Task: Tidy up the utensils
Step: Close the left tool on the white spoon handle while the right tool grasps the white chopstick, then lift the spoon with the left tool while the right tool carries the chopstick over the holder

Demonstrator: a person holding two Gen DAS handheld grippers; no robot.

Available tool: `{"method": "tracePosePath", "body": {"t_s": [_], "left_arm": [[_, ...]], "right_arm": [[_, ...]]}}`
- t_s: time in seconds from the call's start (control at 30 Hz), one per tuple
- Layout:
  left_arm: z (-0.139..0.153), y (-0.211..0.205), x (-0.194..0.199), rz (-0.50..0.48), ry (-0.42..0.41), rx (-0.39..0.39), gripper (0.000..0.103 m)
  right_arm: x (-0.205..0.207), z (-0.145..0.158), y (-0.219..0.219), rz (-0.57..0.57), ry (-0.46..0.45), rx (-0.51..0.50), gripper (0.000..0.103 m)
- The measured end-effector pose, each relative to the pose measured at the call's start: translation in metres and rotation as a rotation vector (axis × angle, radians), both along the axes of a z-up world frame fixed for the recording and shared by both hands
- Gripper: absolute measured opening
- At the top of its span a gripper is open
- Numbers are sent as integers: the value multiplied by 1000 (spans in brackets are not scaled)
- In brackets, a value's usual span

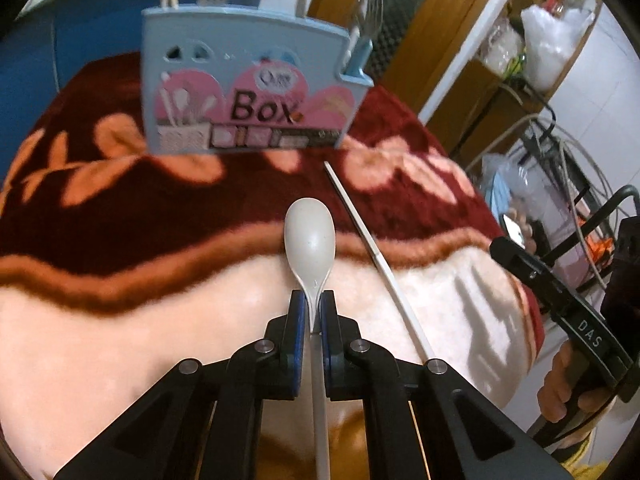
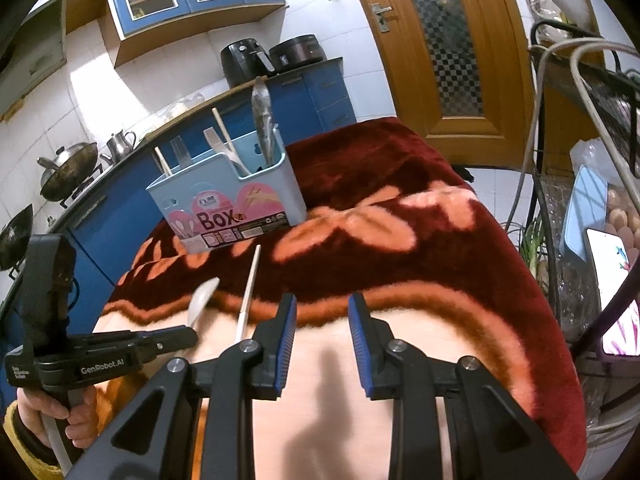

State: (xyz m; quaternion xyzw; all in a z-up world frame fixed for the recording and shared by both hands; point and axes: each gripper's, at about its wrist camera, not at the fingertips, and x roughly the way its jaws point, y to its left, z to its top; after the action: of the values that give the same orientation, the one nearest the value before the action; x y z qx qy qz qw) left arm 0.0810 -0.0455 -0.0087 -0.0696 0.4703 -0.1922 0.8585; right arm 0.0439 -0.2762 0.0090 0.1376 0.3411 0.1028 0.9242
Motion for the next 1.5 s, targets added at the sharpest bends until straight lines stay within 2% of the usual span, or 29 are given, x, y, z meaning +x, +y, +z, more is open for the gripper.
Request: {"method": "tracePosePath", "body": {"t_s": [0.23, 0.53, 0.93, 1.2, 1.23, 1.37, 1.5], "left_arm": [[23, 31, -8, 69, -133, -10, 7], [43, 54, -18, 122, -269, 3, 6], [63, 78, -24, 154, -365, -36, 6], [76, 84, -19, 160, -405, -27, 6], [77, 84, -18, 161, -411, -29, 5], [84, 85, -17, 161, -433, -45, 5], [90, 83, -16, 152, -453, -55, 5]], "right_arm": [[13, 4, 26, 79, 50, -39, 30], [44, 2, 67, 211, 190, -127, 30], [94, -18, 98, 302, 403, -210, 30], [110, -22, 108, 310, 456, -229, 30], [111, -22, 109, 305, 455, -226, 29], [111, -24, 100, 250, 444, -187, 11], [107, -24, 88, 229, 427, -114, 7]]}}
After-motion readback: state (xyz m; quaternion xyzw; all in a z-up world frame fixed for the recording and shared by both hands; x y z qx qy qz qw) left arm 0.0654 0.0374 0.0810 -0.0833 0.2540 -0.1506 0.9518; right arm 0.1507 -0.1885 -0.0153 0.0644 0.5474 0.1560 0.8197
